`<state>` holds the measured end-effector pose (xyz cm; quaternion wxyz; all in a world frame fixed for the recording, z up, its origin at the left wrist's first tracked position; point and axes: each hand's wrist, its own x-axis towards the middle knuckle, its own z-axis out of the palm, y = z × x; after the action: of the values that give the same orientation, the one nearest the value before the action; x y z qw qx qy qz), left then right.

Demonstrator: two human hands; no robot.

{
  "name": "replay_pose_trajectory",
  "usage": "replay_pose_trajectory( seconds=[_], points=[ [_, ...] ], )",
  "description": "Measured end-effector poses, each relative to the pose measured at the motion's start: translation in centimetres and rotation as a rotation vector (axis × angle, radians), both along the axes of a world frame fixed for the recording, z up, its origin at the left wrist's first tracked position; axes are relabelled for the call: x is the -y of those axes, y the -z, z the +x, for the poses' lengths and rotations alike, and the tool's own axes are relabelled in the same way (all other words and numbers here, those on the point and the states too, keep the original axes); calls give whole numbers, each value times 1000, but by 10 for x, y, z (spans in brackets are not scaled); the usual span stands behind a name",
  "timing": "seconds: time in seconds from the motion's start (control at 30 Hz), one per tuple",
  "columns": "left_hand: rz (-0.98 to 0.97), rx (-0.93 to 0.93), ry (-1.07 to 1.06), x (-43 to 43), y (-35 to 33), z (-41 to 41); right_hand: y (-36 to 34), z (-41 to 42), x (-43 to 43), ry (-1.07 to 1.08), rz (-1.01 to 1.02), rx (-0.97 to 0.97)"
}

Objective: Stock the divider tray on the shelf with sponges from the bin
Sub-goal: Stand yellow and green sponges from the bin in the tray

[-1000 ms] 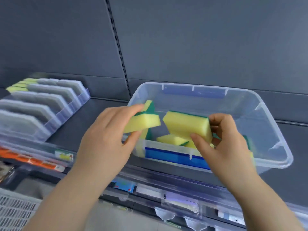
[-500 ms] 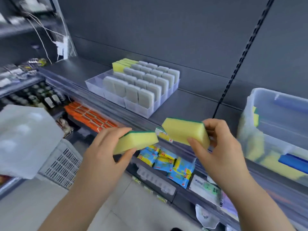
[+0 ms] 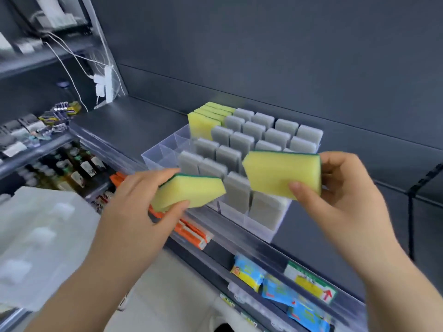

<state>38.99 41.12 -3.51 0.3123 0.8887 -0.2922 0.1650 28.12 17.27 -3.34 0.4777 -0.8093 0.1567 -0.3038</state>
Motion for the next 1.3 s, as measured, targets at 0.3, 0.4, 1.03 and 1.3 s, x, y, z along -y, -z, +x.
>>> replay_pose_trajectory(
  seconds=[0.3,0.4,1.03,1.3],
  points=[
    [-72,-5,38,23,-11,131,-28,118,29,-11,-72,-119],
    [-116,-21,130,36,-8,162,-29,132,29,22,-31,-158],
    [-136,3,738,16,-1,385,-37,263,-111,481,63,-233],
    [-145,81,824,9,6,422,-31,292,-138,612,-76,-369]
  ],
)
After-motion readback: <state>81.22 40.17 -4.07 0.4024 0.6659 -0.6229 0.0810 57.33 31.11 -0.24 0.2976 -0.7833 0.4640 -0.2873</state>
